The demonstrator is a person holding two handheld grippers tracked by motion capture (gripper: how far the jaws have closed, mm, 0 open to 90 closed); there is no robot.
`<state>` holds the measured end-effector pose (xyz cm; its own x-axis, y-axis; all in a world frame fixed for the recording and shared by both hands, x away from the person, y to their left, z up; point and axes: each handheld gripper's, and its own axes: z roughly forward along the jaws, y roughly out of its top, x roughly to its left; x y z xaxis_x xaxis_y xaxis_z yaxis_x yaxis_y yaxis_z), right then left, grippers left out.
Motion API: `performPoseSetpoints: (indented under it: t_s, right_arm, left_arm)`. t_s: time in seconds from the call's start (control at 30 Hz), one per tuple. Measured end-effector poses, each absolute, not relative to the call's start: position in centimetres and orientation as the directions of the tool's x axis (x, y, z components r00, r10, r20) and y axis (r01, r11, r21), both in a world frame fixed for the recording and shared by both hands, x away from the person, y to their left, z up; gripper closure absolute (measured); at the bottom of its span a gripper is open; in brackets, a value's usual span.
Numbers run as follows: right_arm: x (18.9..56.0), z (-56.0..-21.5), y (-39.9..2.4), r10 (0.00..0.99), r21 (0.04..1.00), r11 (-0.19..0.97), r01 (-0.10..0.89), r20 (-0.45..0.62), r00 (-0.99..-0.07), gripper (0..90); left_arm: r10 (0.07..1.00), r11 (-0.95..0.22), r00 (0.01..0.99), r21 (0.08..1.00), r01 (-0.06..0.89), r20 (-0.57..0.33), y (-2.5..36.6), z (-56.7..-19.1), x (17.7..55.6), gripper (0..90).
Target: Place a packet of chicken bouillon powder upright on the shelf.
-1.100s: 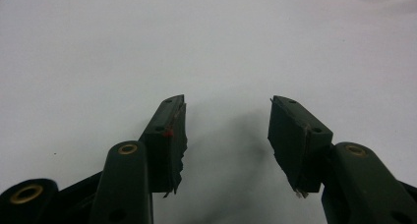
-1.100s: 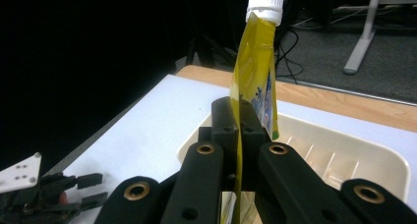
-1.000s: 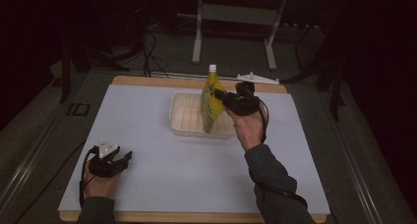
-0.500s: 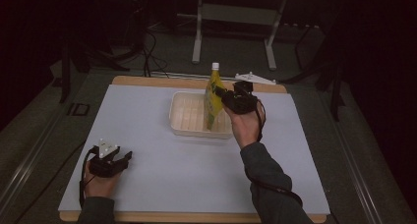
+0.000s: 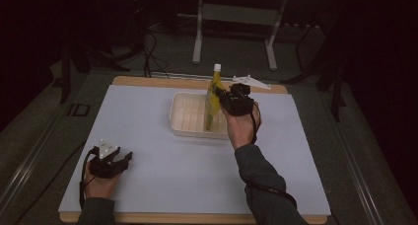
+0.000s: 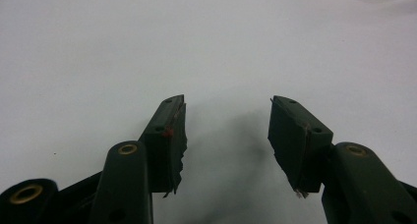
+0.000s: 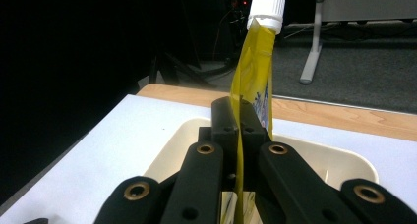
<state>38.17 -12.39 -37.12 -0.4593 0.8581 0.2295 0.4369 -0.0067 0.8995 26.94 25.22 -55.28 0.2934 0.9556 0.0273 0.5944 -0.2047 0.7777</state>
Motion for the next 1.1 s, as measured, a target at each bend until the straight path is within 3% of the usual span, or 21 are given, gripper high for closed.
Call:
performPoseSetpoints:
  t_s: [1.1]
  right_arm:
    - [39.7, -39.0, -11.1, 0.887, 0.88, -0.021, 0.475, 0.235, -0.396, 90.0]
  left_arm:
    - [0.956, -0.202, 0.294, 0.779, 0.593, 0.024, 25.3, -55.3, 26.9, 48.6]
